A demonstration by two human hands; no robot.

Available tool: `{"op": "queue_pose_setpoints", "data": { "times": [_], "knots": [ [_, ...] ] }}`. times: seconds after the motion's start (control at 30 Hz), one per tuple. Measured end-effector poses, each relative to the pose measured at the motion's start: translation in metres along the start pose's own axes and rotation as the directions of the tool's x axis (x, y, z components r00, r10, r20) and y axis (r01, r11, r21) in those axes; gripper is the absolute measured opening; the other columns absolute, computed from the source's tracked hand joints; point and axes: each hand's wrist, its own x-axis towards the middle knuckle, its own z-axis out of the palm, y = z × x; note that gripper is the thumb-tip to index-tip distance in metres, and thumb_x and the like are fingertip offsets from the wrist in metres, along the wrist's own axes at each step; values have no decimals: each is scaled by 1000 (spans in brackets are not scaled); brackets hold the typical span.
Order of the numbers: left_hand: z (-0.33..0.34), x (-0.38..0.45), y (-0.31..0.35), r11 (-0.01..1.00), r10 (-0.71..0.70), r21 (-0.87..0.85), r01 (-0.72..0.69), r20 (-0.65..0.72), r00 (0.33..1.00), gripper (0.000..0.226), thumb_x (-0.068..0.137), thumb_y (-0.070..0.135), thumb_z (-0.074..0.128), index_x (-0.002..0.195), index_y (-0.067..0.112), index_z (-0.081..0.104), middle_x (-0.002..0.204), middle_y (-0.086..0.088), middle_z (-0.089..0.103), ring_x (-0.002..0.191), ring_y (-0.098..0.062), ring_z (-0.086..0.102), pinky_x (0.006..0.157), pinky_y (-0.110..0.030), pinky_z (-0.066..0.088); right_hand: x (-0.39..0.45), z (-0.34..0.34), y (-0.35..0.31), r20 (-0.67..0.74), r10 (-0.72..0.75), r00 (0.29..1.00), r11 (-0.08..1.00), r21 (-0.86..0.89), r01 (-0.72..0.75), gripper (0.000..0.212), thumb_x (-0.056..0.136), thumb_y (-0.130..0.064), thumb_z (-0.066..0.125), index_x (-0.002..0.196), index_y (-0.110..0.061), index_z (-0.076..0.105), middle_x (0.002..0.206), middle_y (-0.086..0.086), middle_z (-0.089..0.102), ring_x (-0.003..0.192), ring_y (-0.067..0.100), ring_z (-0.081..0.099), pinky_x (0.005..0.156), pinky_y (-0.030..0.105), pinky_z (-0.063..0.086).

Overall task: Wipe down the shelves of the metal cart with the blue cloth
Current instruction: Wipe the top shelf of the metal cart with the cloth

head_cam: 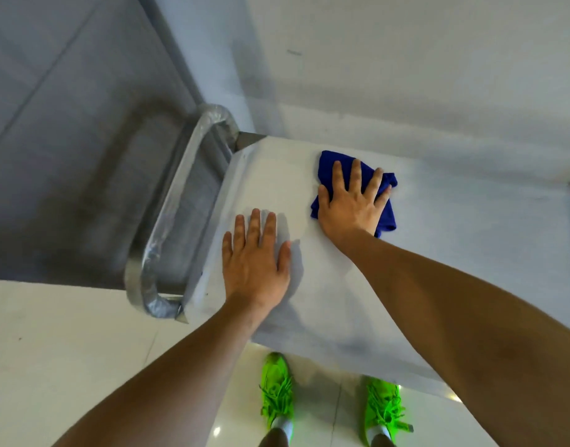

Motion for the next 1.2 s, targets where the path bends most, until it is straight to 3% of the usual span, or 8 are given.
{"op": "queue_pose_setpoints", "data": {
  "times": [0.2,0.33,0.53,0.73,0.87,0.93,1.03,1.2],
  "knots": [
    [-3,-16,-71,993,-113,-47,109,-101,988,61,103,48,38,154,14,35,161,-16,32,149,-36,26,117,-55,29,-2,20,-104,35,-159,987,987,7,159,61,102,-57,9,159,-34,7,168,3,5,150,43,-11,117,64,-7],
    [0,-20,-95,970,-198,-135,202,43,979,65,101,54,36,158,25,22,159,-11,35,142,-31,38,110,-52,39,-21,29,-138,43,-246,968,969,10,246,60,103,-55,12,159,-33,9,168,4,9,150,43,-9,117,65,-6],
    [-1,-24,-88,952,-269,-116,283,124,955,78,93,75,24,157,37,1,154,-7,34,128,-33,51,94,-55,47,-44,30,-131,56,-322,945,946,-23,324,60,103,-55,13,159,-33,9,168,4,9,151,42,-7,119,63,-3],
    [-5,-19,-79,927,-343,-87,364,189,920,77,96,69,26,158,34,-5,150,-13,33,127,-37,48,91,-58,47,-69,31,-106,73,-356,932,933,-20,359,59,104,-55,14,159,-34,8,168,2,7,151,39,-7,120,61,-3],
    [-10,-19,-64,915,-404,57,400,138,904,73,101,59,31,159,26,2,150,-19,35,129,-39,44,95,-58,47,-79,29,-80,77,-318,945,948,7,319,59,104,-56,13,159,-35,6,168,0,5,152,37,-9,120,59,-5],
    [-9,-19,-49,923,-378,97,372,65,923,67,101,49,38,158,23,14,154,-21,31,134,-41,40,102,-57,42,-84,27,-65,73,-279,958,960,25,278,59,104,-55,13,159,-35,6,168,-1,5,152,37,-9,120,59,-5],
    [1,-25,-9,988,-153,27,152,33,988,61,101,46,35,158,26,21,164,-14,20,148,-37,20,116,-56,24,-87,20,-38,78,-237,968,971,44,234,59,104,-55,15,159,-35,7,168,-1,4,152,36,-10,119,60,-7],
    [29,-45,63,998,47,-52,-41,121,992,74,100,56,29,160,23,1,169,-5,2,154,-32,-1,122,-55,6,-86,6,21,70,-164,984,985,63,160,59,104,-56,14,159,-36,7,168,-2,4,152,34,-10,119,59,-9]
  ]
}}
